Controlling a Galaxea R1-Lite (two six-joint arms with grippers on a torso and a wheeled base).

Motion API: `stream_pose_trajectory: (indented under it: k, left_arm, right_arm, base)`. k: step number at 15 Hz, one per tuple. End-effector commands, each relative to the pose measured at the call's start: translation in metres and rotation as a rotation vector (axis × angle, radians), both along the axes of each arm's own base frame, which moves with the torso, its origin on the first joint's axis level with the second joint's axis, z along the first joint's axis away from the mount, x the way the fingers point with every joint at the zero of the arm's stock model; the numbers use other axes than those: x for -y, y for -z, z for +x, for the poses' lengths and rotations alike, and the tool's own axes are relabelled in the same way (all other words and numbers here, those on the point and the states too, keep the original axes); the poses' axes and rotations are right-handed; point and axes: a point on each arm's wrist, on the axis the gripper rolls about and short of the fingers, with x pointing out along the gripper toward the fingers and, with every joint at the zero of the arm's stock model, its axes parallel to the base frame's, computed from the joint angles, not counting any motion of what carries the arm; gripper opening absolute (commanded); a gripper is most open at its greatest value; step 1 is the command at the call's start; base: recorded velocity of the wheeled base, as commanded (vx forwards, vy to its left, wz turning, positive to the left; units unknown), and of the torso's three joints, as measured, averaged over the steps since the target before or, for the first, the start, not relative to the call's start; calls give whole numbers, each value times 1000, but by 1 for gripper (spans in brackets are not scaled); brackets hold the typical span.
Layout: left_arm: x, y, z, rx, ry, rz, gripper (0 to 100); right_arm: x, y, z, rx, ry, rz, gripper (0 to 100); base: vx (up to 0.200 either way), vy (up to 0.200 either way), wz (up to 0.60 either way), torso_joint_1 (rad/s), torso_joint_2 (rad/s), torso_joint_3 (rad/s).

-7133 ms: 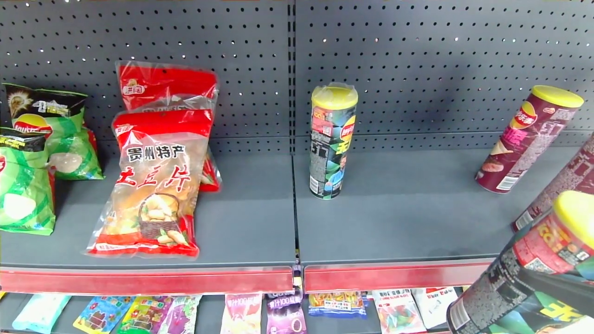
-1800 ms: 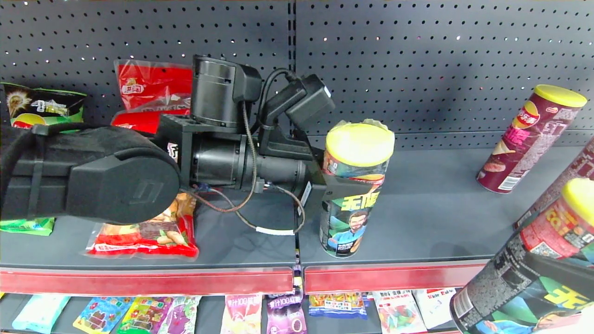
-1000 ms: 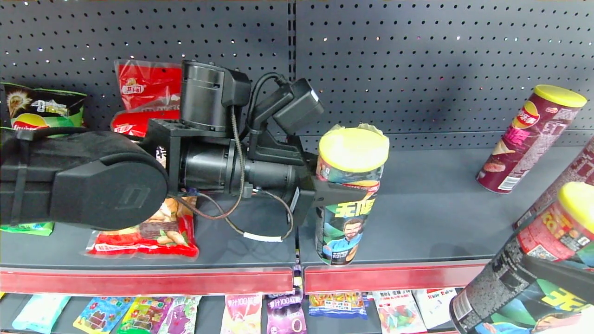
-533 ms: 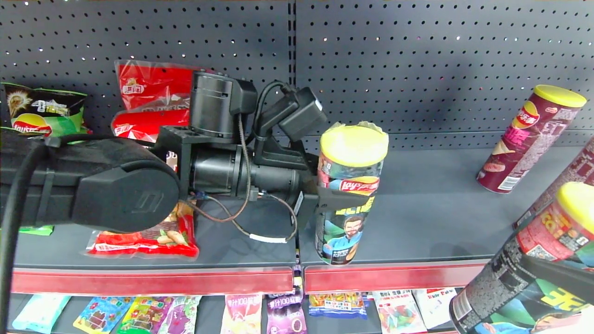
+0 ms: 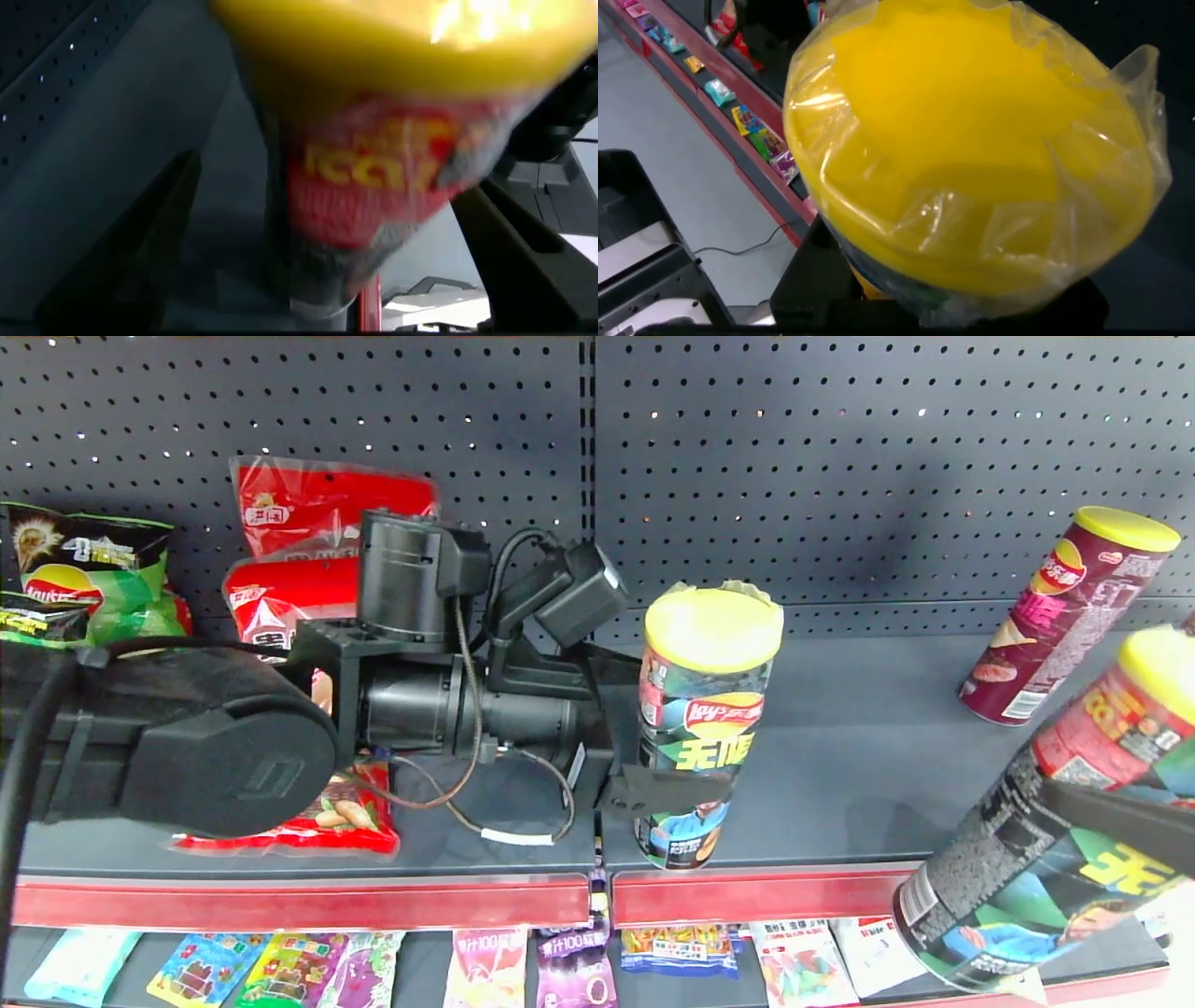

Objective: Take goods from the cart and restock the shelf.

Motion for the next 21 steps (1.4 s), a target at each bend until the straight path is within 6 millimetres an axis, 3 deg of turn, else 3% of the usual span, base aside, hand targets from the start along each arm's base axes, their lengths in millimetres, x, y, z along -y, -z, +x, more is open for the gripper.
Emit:
stream_pose_trajectory:
  k: [1,2,3,4,8,15,21]
  left_arm:
    - [-22,5,-16,-3,-34,7,100]
    - [-22,5,-16,-3,-34,7,100]
    - [-40,11,-25,-11,-72,15,100]
    - [-43,12,-27,-11,-81,17,100]
    - [-66,21,-53,-71,-146,39,100]
    - [-80,19,-69,-71,-202,34,100]
    - [-90,19,-80,-113,-311,26,100]
  right_arm:
    - [-10,-10,22,-18,15,-12,0]
    - [-10,-10,22,-18,15,-12,0]
    - [-22,-18,46,-33,29,-23,0]
    - [-24,-20,53,-38,41,-27,0]
    - [-37,-26,111,-75,115,-52,0]
    - [-64,-20,194,-47,106,-31,0]
    - [-88,-21,225,-27,42,-18,0]
  base:
    - [0,0,0,0,0,0]
    - [0,0,0,0,0,0]
    - [0,0,0,0,0,0]
    - [0,0,0,0,0,0]
    - [0,0,0,0,0,0]
    - [0,0,0,0,0,0]
    - [0,0,0,0,0,0]
